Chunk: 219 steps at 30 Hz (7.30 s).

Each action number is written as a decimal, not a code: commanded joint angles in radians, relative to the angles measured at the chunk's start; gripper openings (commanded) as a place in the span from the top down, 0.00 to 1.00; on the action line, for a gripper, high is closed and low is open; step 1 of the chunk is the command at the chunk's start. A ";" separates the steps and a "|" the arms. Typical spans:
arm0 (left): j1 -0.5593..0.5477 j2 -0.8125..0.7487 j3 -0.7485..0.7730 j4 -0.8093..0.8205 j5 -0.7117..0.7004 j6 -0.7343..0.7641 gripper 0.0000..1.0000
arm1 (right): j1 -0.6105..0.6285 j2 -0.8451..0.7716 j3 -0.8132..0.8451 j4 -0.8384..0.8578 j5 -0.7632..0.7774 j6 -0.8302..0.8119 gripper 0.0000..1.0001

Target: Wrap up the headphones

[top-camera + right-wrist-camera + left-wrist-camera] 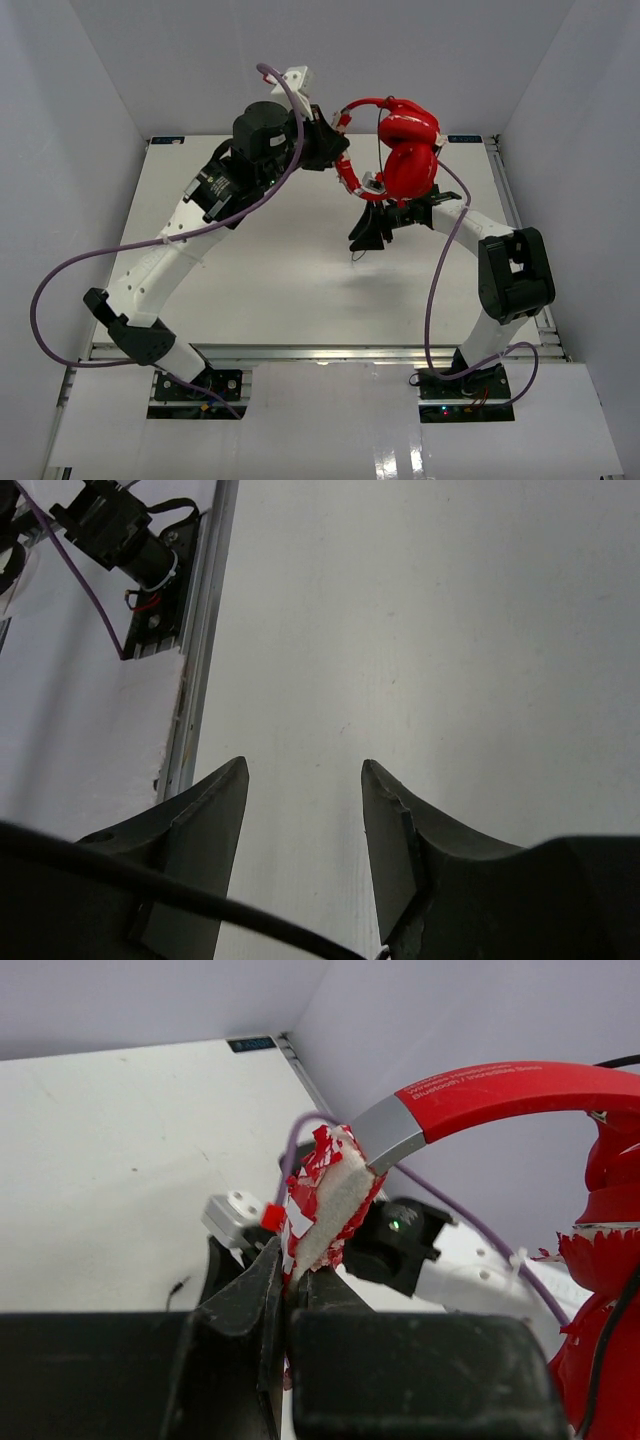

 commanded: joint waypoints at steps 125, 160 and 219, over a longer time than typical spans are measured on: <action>-0.053 0.245 -0.616 0.514 0.161 -0.139 1.00 | 0.173 -0.413 0.108 -0.084 0.884 -0.068 0.92; 0.002 -0.043 -0.918 0.876 0.455 -0.140 1.00 | -0.182 -0.562 -0.075 0.078 0.724 -0.049 0.92; 0.080 -0.034 -0.695 0.659 0.238 -0.502 1.00 | -0.289 -0.627 -0.493 0.597 0.193 0.399 0.85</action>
